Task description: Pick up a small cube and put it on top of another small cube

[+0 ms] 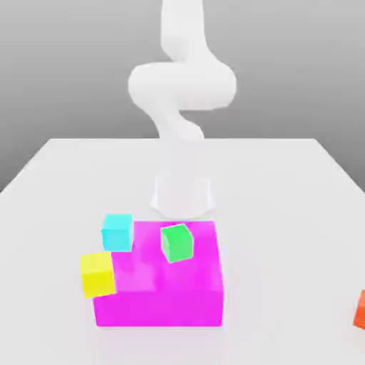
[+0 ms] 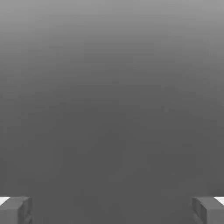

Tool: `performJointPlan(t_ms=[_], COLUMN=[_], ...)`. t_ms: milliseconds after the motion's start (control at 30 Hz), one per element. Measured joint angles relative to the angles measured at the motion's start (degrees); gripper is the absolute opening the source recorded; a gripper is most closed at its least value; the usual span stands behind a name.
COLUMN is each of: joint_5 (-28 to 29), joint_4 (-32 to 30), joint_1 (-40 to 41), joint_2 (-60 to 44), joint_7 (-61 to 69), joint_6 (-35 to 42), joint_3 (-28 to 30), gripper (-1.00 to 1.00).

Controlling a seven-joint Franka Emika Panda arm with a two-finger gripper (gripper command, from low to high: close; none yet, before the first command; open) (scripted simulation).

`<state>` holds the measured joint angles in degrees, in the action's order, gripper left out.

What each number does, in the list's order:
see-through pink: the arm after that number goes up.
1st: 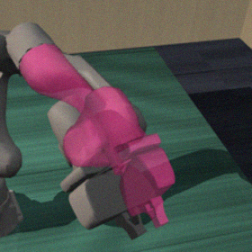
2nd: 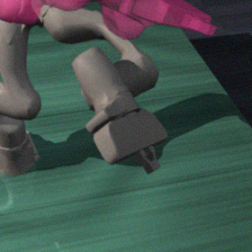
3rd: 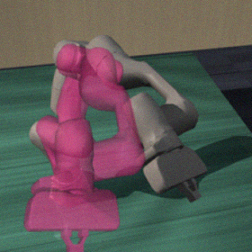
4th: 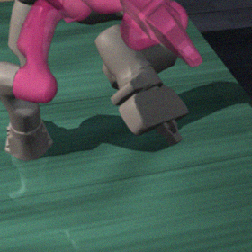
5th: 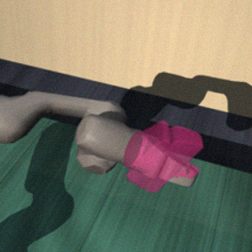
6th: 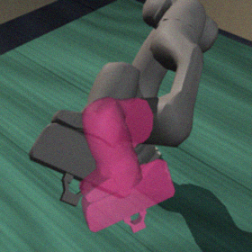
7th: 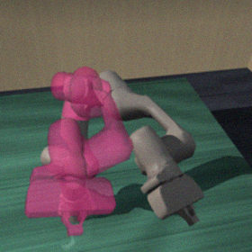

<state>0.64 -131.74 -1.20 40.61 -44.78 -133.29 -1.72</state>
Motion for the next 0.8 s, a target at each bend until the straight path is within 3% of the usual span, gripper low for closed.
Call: performJointPlan(t_ms=[800], joint_5=[10.98], joint_4=[0.48], joint_1=[-14.74], joint_2=[-50.31], joint_7=[6.63], joint_6=[-14.37], joint_3=[-14.73], gripper=[0.0])
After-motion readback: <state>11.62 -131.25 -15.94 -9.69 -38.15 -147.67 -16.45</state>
